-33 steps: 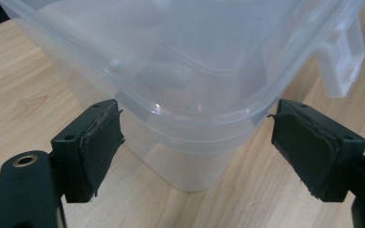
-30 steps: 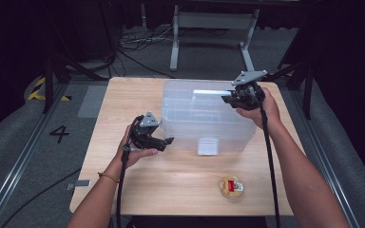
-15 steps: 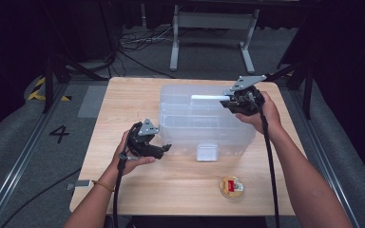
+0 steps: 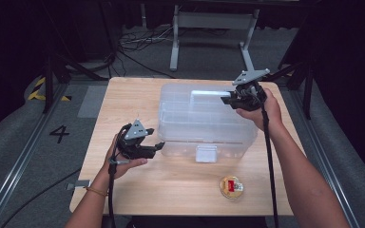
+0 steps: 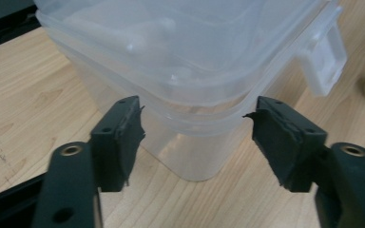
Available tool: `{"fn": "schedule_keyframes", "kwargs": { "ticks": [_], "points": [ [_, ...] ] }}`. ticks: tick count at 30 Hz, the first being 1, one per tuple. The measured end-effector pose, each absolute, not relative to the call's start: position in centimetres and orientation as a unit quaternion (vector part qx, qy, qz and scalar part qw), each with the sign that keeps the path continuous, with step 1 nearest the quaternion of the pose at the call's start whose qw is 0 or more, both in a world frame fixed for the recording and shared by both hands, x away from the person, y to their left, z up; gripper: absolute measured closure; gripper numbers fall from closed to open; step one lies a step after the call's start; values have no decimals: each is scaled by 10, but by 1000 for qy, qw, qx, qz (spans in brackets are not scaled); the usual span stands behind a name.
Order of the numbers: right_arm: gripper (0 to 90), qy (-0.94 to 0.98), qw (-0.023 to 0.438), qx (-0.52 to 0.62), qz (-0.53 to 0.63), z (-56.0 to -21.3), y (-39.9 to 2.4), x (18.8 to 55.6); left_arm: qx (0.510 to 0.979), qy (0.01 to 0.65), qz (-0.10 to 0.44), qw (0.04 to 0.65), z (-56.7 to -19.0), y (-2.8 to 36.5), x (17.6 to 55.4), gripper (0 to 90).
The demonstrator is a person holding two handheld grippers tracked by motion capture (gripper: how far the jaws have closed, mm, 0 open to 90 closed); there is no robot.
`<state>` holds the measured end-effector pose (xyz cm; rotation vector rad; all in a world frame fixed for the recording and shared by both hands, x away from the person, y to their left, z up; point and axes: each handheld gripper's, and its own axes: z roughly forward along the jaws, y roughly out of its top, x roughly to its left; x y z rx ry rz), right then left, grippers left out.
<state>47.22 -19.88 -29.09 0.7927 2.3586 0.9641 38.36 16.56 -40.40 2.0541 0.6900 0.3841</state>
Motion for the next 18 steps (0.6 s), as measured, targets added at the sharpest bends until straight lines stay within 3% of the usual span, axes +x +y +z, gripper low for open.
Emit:
{"fn": "schedule_keyframes", "kwargs": {
  "ticks": [3,14,18],
  "points": [
    [720,860,233,294,348,-286,-199,476,828,262,149,474,-399,170,383,583],
    [706,867,226,308,320,-270,-194,491,808,279,173,490,-396,171,387,850],
    [705,868,223,310,318,-269,-194,493,811,279,180,482,-398,163,390,884]
  ]
}}
